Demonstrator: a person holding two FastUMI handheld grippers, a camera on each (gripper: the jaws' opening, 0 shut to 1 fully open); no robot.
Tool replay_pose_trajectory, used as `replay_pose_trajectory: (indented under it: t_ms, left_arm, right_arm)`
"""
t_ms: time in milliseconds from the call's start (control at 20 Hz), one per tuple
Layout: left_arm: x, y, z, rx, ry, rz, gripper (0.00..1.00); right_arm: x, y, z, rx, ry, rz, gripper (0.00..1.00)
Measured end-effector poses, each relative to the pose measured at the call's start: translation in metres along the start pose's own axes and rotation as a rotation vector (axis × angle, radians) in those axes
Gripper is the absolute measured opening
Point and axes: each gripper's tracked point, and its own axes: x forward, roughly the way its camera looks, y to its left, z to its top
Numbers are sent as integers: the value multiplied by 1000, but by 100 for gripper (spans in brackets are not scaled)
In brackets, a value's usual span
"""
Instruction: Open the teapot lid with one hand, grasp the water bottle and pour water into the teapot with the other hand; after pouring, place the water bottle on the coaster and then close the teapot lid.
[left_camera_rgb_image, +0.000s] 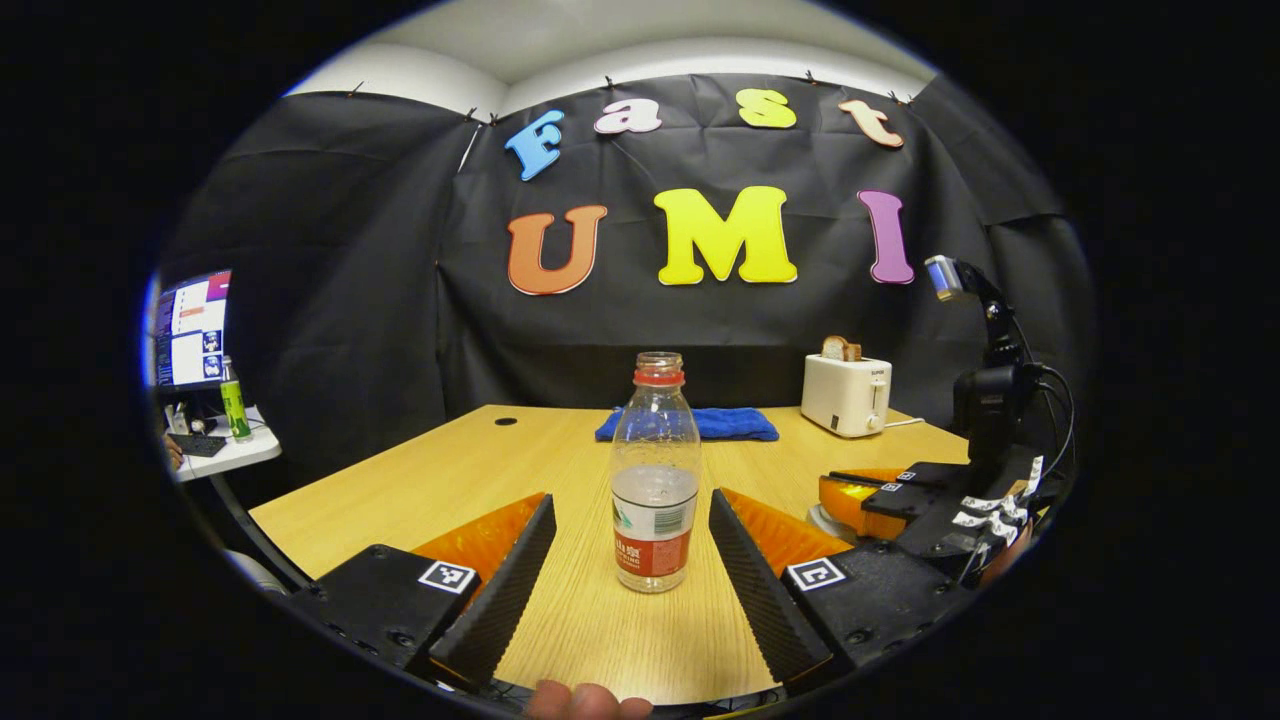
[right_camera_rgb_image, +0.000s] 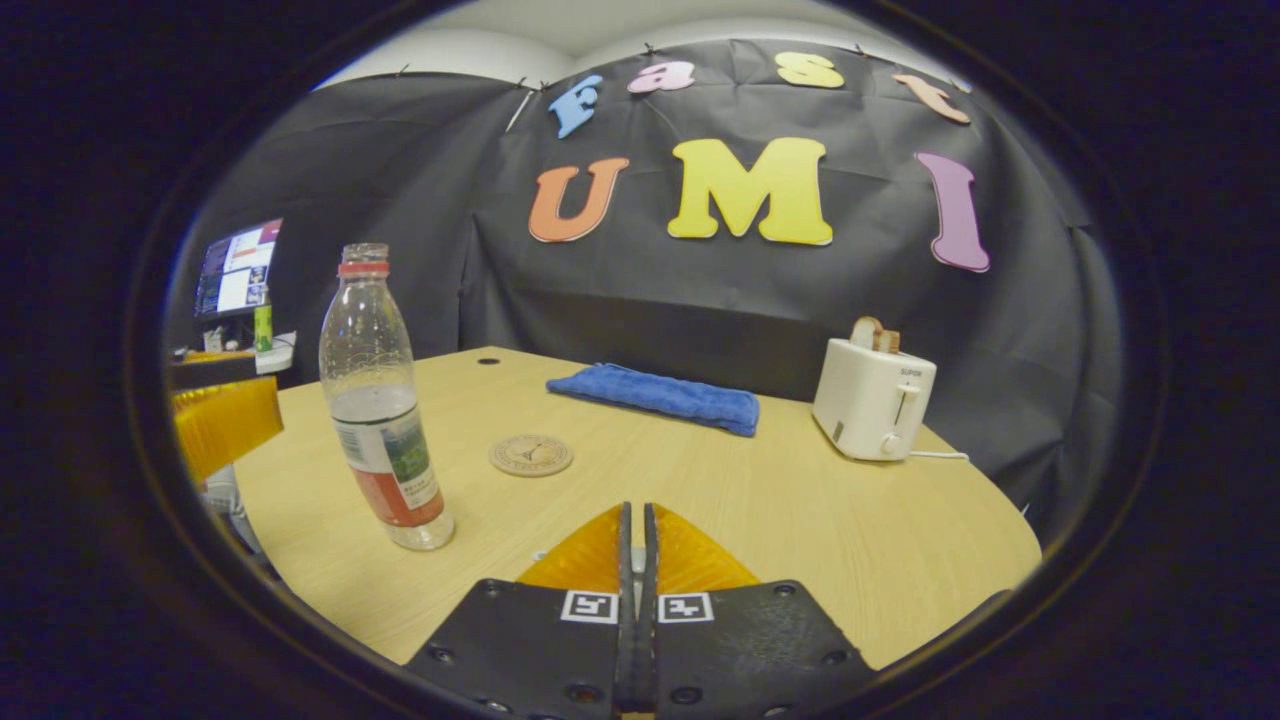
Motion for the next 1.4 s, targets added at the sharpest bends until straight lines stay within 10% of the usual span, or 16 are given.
replay_pose_trajectory:
  t_ms: [1050,1400]
  left_arm:
    - [71,-11,-56,-32,146,-123,96]
    - [73,6,-50,185,190,-55,78]
  right_arm:
    - [-62,-62,21,44,-42,-60,0]
    - [-70,-79,20,73,-51,-71,0]
